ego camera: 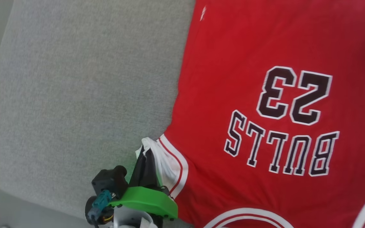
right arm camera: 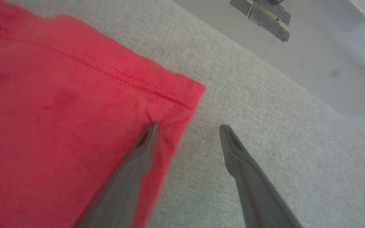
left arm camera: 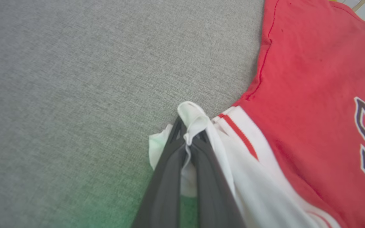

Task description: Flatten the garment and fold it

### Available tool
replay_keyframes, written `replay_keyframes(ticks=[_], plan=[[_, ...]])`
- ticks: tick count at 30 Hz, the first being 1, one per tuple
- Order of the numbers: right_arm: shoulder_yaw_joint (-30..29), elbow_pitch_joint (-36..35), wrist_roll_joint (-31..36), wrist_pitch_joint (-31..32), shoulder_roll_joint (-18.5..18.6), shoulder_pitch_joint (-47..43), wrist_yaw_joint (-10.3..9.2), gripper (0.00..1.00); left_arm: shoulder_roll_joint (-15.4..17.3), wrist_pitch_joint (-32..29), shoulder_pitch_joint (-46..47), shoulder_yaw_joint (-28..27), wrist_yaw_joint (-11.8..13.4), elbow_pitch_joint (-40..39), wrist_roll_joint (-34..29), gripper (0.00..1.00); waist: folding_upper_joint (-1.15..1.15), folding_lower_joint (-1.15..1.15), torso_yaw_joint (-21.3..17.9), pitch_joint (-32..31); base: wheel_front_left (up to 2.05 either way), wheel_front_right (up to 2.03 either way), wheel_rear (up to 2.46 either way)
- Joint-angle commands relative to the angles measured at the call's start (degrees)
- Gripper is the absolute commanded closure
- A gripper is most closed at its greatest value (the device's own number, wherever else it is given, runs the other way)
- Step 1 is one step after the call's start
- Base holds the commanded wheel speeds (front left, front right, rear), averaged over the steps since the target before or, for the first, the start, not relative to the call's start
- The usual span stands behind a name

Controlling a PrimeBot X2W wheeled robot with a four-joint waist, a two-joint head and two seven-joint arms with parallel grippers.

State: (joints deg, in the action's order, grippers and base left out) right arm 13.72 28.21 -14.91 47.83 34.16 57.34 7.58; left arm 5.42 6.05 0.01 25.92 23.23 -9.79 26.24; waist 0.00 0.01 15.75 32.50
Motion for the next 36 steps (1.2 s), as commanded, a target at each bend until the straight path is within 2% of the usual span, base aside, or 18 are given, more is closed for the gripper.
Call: replay_keyframes(ticks=[1,7,8,9,15,16,22,26,30,36], plan=[[1.13,0.35,-0.04,0.91,0.18,0.92,-0.09,0.0,-0.32,0.17,0.74,0.22,-0.1,0.54,-0.2,1.0,0.0,-0.01,3.16,3.53,0.0,0.0,0.0],[4.59,0.02,-2.57,5.67,1.01,0.39,-0.09,0.0,-0.61,0.67,1.57,0.52,-0.29,1.69,0.21,1.0,0.0,-0.01,2.38,3.74,0.0,0.0,0.0],[4.72,-0.09,-3.08,6.38,0.96,0.23,-0.09,0.16,-0.53,0.63,1.72,0.48,-0.32,1.9,0.21,1.0,0.0,-0.01,2.12,3.51,0.0,0.0,0.0],[4.93,-0.41,-3.59,6.83,1.06,0.12,-0.09,1.0,-0.44,0.54,1.93,0.43,-0.35,2.13,0.22,1.0,0.0,-0.01,1.85,3.2,0.0,0.0,0.0],[3.55,-1.56,-5.76,3.57,1.05,0.14,-0.09,1.0,0.53,-0.22,2.78,-0.06,-0.48,3.33,0.34,1.0,0.0,-0.01,-0.11,-0.73,0.0,0.0,0.0],[2.23,-2.4,-6.51,-0.68,0.85,-0.1,-0.09,1.0,1.41,-0.97,3.0,-0.43,-0.61,4.0,0.51,1.0,0.0,-0.01,-1.41,-4.06,0.0,0.0,0.0],[-0.01,-6.47,-8.09,-8.2,3.11,-4.83,-0.09,1.0,3.65,-3.42,2.84,-1.19,-0.93,4.97,1.23,1.0,0.0,-0.01,-5.23,-12.23,0.0,0.0,0.0],[-3.72,-10.51,-9.9,-10.52,4.94,-12.99,-0.09,1.0,4.92,-4.94,2.22,-1.61,-1.4,5.92,2.18,1.0,0.0,-0.01,-8.33,-17.21,0.0,0.0,0.0],[-7.92,-15.44,-10.54,-10.8,4.89,-24.53,-0.09,1.0,6.08,-5.93,0.76,-2.36,-1.43,6.57,3.2,1.0,0.0,-0.01,-11.95,-21.1,0.0,0.0,0.0],[-14.16,-23.18,-10.32,-8.18,-0.49,-45.03,-0.09,1.0,7.16,-6.87,-0.78,-2.86,-1.66,7.08,4.34,1.0,0.0,-0.01,-15.63,-24.65,0.0,0.0,0.0]])
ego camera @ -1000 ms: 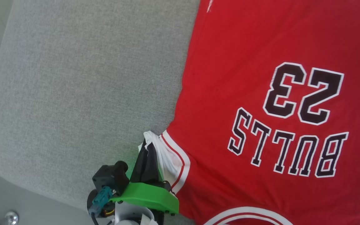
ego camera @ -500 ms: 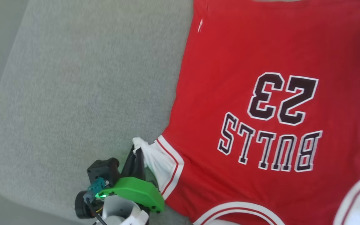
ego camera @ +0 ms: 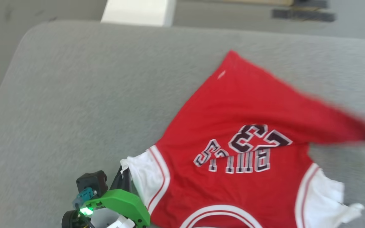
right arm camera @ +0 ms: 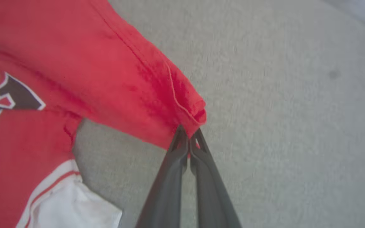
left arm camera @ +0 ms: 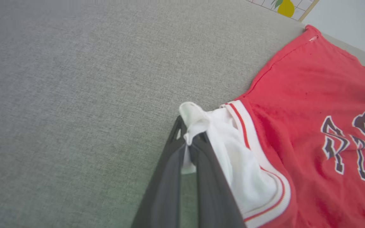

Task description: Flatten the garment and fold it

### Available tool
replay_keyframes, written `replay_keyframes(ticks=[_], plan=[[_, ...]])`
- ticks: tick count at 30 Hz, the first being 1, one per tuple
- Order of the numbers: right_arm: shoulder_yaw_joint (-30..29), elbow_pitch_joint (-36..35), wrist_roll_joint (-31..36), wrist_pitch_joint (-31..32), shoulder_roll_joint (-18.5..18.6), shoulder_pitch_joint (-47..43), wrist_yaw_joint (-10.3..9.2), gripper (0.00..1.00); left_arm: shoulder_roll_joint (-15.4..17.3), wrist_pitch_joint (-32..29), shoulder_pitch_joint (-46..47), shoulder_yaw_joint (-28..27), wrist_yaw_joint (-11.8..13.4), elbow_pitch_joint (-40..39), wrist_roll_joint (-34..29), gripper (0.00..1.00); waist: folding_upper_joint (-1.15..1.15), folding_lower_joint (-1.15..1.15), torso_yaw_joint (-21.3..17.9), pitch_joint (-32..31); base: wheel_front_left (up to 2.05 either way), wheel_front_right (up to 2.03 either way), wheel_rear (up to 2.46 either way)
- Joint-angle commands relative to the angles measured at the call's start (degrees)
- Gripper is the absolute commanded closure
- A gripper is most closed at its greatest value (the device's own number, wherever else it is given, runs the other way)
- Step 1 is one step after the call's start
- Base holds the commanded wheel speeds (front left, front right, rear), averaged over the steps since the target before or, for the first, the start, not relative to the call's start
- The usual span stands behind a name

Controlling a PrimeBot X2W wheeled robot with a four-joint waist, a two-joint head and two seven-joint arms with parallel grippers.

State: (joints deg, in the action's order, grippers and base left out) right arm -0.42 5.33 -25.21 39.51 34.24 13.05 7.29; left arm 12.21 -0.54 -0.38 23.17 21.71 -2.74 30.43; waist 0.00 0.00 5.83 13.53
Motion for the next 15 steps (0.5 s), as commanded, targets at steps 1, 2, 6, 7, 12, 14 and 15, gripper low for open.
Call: replay_keyframes(ticks=[1,2,6,7,12,14,15], plan=[[-0.57,-1.54,0.15,0.64,-1.84,-4.36,0.2,1.0,0.46,-0.5,-0.63,-0.12,-0.02,-0.02,0.26,1.0,0.0,0.0,-6.21,-6.1,0.0,0.0,0.0],[-0.73,-2.43,0.12,1.12,-2.88,-7.01,0.2,1.0,0.54,-0.66,-0.82,-0.16,0.09,-0.09,0.35,1.0,0.0,0.0,-6.6,-6.31,0.0,0.0,0.0],[-0.47,-5.1,-0.69,3.6,-7.98,-17.09,0.2,1.0,0.77,-1.22,-1.27,-0.1,0.19,-0.05,0.71,1.0,0.0,0.0,-7.71,-6.84,0.0,0.0,0.0],[-0.06,-5.28,-0.54,4.29,-8.67,-18.78,0.2,1.0,0.79,-1.3,-1.34,-0.07,0.19,0.03,0.77,1.0,0.0,0.0,-7.85,-6.88,0.0,0.0,0.0],[1.25,-4.05,-1.16,6.55,-11.54,-24.14,0.2,1.0,0.69,-1.33,-1.7,-0.07,0.21,0.41,1.26,1.0,0.0,0.0,-8.41,-6.77,0.0,0.0,0.0],[-0.52,-3.75,-0.62,4.17,-12.77,-23.66,0.2,1.0,0.68,-1.23,-1.73,-0.12,0.23,0.57,1.38,1.0,0.0,0.0,-8.59,-6.73,0.0,0.0,0.0],[-1.6,-3.83,-0.93,2.84,-13.73,-23.16,0.2,0.86,0.7,-1.19,-1.79,-0.15,0.23,0.66,1.45,1.0,0.0,0.0,-8.72,-6.79,0.0,0.0,0.0]])
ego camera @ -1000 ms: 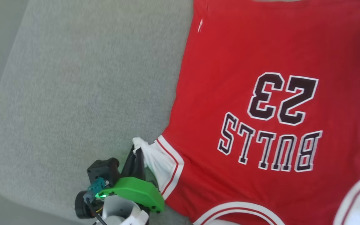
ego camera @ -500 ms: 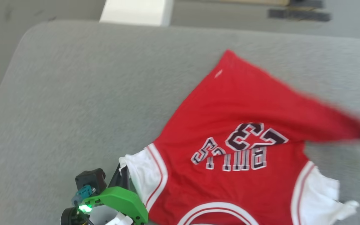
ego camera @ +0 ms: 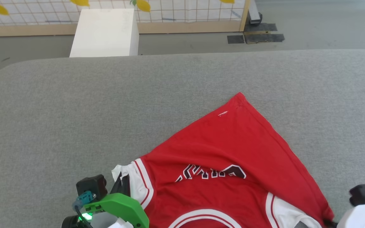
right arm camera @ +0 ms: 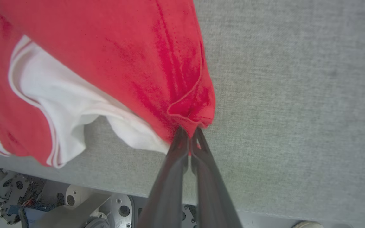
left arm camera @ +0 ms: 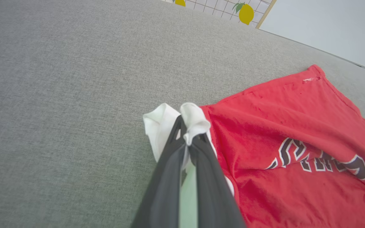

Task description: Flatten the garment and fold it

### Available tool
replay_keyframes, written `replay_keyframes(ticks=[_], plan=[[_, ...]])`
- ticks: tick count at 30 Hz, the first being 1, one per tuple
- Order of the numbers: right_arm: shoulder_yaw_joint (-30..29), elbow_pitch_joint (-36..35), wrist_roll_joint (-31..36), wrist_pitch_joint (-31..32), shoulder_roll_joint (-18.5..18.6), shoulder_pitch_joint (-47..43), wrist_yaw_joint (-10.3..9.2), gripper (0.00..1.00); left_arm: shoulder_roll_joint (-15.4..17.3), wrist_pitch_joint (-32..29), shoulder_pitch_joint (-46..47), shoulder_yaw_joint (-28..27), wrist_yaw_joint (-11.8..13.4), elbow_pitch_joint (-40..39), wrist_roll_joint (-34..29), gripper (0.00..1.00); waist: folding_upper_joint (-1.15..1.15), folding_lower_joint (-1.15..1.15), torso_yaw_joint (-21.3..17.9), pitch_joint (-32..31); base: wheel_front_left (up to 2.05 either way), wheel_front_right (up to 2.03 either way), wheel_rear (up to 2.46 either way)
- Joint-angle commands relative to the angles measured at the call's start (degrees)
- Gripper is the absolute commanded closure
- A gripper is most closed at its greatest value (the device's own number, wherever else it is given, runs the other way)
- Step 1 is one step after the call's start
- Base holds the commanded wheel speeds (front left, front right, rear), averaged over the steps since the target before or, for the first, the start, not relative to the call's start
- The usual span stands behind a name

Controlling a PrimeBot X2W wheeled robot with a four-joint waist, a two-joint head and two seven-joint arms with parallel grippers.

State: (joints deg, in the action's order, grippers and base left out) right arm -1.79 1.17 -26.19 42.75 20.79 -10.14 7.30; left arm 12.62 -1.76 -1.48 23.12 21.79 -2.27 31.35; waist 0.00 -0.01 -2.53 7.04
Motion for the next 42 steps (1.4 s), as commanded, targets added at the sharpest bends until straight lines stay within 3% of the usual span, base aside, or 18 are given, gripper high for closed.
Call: replay_keyframes(ticks=[1,5,11,17,21,27,33,38,42], plan=[[-1.82,0.11,-0.43,-2.03,-1.35,0.73,0.19,0.0,0.35,0.02,-0.73,-0.12,0.16,0.28,0.57,1.0,0.0,0.01,-0.46,-0.39,0.0,0.0,0.0],[-8.2,-1.58,-1.44,-7.53,-4.28,3.72,0.19,0.0,0.57,0.3,-0.72,-0.29,0.32,0.35,0.52,1.0,0.0,0.01,-0.63,-0.89,0.0,0.0,0.0],[-11.35,-5.82,-3.94,-19.4,-5.17,9.85,0.19,0.0,0.75,0.56,-0.94,-0.45,0.6,0.27,0.59,1.0,0.0,0.01,-0.65,-1.04,0.0,0.0,0.0],[-5.91,-5.11,-4.72,-27.38,-3.77,17.99,0.19,0.0,0.34,0.72,-0.31,-0.04,0.8,-0.44,0.43,1.0,0.0,0.01,0.43,1.11,0.0,0.0,0.0],[-0.34,-1.52,-3.65,-28.48,-3.36,26.05,0.19,0.0,-0.15,0.59,0.84,0.78,0.99,-0.82,-0.17,1.0,0.0,0.01,2.37,3.55,0.0,0.0,0.0],[9.02,7.2,-0.19,-22.56,-0.49,38.32,0.19,0.0,-1.65,1.2,3.77,2.25,0.78,-0.7,-1.2,1.0,0.0,0.01,7.31,8.06,0.0,0.0,0.0],[17.45,15.87,5.55,-8.77,4.32,48.13,0.19,0.0,-3.61,2.56,5.93,3.52,0.58,-0.71,-1.79,1.0,0.0,0.01,12.04,12.5,0.0,0.0,0.0],[23.95,20.59,7.52,1.05,6.45,52.87,0.19,0.0,-5.06,3.67,6.89,4.45,0.25,0.11,-1.79,1.0,0.0,0.01,14.64,15.26,0.0,0.0,0.0],[27.84,22.1,6.67,4.13,7.63,54.17,0.19,0.0,-5.95,4.63,7.56,4.99,-0.08,1.1,-1.59,1.0,0.0,0.01,15.93,16.87,0.0,0.0,0.0]])
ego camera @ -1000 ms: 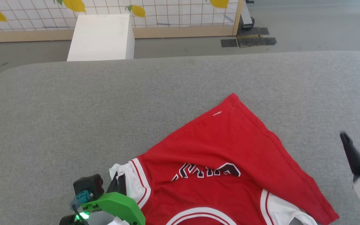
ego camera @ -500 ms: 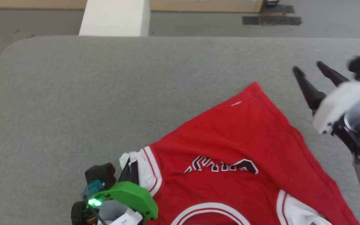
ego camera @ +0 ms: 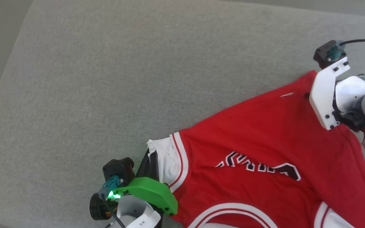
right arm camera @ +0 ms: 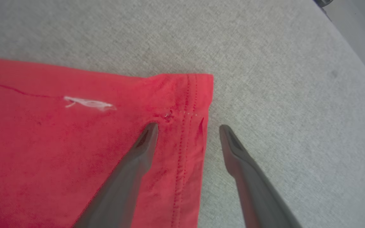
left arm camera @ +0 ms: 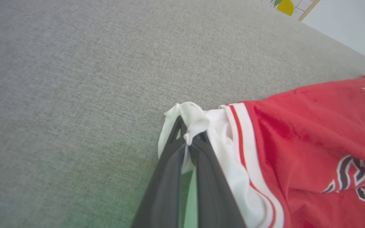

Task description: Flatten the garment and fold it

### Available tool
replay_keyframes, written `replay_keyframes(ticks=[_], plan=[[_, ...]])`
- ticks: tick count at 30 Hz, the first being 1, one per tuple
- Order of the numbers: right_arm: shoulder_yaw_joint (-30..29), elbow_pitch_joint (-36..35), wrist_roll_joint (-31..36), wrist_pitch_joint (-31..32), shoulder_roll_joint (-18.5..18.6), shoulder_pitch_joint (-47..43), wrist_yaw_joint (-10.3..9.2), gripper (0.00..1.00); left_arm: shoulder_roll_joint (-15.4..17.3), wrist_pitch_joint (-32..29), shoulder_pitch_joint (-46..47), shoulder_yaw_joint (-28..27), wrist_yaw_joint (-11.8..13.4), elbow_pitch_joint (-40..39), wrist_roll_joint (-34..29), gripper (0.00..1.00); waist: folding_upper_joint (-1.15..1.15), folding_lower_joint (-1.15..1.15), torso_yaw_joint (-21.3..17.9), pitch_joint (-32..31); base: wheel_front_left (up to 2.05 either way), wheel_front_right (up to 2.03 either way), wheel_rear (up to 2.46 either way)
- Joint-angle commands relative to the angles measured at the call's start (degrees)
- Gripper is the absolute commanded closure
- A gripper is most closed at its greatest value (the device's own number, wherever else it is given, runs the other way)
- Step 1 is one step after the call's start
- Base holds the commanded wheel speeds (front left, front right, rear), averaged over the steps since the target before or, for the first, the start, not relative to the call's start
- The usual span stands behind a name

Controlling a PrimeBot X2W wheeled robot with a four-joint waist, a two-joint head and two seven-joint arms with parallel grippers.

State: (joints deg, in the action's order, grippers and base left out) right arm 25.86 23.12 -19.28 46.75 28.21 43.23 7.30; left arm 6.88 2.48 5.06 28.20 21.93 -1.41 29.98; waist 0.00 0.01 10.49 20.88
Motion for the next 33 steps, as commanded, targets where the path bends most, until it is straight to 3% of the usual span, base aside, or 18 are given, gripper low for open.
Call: replay_keyframes(ticks=[1,7,8,9,10,15,21,27,33], plan=[[1.06,0.36,-0.33,0.38,0.48,0.93,0.19,0.0,-0.37,0.58,1.13,0.0,-0.28,0.5,-0.16,1.0,0.0,-0.01,3.04,3.27,0.0,0.0,0.0],[5.91,2.15,-2.42,2.17,1.94,0.53,0.19,0.0,-0.84,1.62,1.51,-0.03,-0.62,2.47,0.43,1.0,0.0,-0.01,2.91,3.38,0.0,0.0,0.0],[5.97,2.69,-2.93,2.39,1.97,0.5,0.19,0.51,-0.83,1.74,1.5,-0.08,-0.7,2.79,0.54,1.0,0.0,-0.01,2.63,3.06,0.0,0.0,0.0],[6.05,2.95,-3.26,2.39,2.0,0.5,0.19,0.91,-0.77,1.78,1.5,-0.08,-0.81,3.02,0.62,1.0,0.0,-0.01,2.42,2.74,0.0,0.0,0.0],[5.95,3.19,-3.74,2.13,1.99,0.52,0.19,1.0,-0.66,1.77,1.53,-0.08,-0.91,3.31,0.68,1.0,0.0,-0.01,2.11,2.26,0.0,0.0,0.0],[2.5,3.18,-6.72,-2.71,1.34,0.36,0.19,1.0,0.03,1.64,1.6,-0.39,-1.02,3.88,0.89,1.0,0.0,-0.01,0.28,-0.82,0.0,0.0,0.0],[-5.96,-0.79,-11.05,-11.32,0.95,-3.68,0.19,1.0,1.81,0.63,0.86,-1.03,-1.14,3.87,1.41,1.0,0.0,-0.01,-3.05,-6.31,0.0,0.0,0.0],[-14.3,-10.17,-17.13,-12.84,1.09,-17.31,0.19,1.0,3.52,-0.43,-1.35,-1.94,-0.85,3.01,2.47,1.0,0.0,-0.01,-7.66,-11.65,0.0,0.0,0.0],[-23.07,-18.18,-18.79,-8.12,-1.38,-35.3,0.19,1.0,4.38,-1.22,-3.15,-2.13,-0.99,1.77,3.5,1.0,0.0,-0.01,-11.16,-14.26,0.0,0.0,0.0]])
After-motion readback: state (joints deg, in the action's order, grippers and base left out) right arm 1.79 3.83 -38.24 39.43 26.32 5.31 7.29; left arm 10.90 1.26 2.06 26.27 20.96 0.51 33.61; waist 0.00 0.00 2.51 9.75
